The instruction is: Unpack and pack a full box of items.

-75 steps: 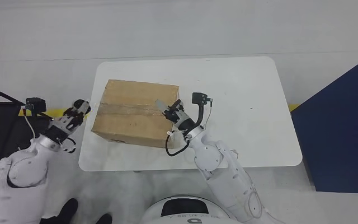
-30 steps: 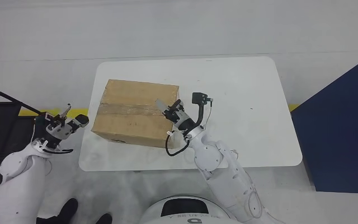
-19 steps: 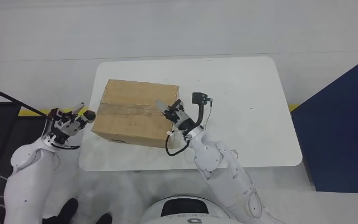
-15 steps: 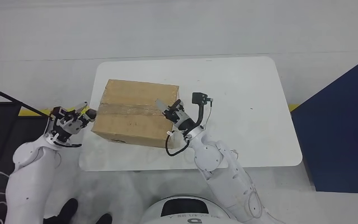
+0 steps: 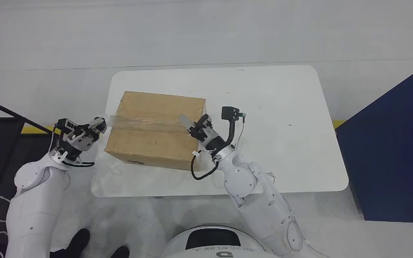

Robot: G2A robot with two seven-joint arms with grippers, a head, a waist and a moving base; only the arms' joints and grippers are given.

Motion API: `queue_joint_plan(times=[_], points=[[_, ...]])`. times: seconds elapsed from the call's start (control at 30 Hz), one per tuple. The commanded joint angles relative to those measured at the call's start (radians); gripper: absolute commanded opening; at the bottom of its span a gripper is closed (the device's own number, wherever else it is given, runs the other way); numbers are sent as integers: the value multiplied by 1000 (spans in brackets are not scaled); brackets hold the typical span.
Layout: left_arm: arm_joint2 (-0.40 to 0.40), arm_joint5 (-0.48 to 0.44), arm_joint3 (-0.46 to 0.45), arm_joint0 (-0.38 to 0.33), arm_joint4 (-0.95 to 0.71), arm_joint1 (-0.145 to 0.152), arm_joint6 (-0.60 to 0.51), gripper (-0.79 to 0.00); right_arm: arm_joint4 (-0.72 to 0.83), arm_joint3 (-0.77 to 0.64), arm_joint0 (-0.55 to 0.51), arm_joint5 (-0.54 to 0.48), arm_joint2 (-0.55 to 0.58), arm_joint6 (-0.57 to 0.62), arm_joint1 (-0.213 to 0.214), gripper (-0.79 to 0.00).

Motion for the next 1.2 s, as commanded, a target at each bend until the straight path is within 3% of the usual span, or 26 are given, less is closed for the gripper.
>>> queue_joint_plan(times=[0.0, 0.5, 1.17], points=[[-6, -13, -13, 5, 9, 1, 20, -785, 0, 0, 0, 0, 0, 0, 0, 0], [11, -30, -53, 17, 133, 1, 162, -785, 0, 0, 0, 0, 0, 0, 0, 0], [45, 22, -10, -17, 134, 0, 127, -785, 0, 0, 0, 0, 0, 0, 0, 0]])
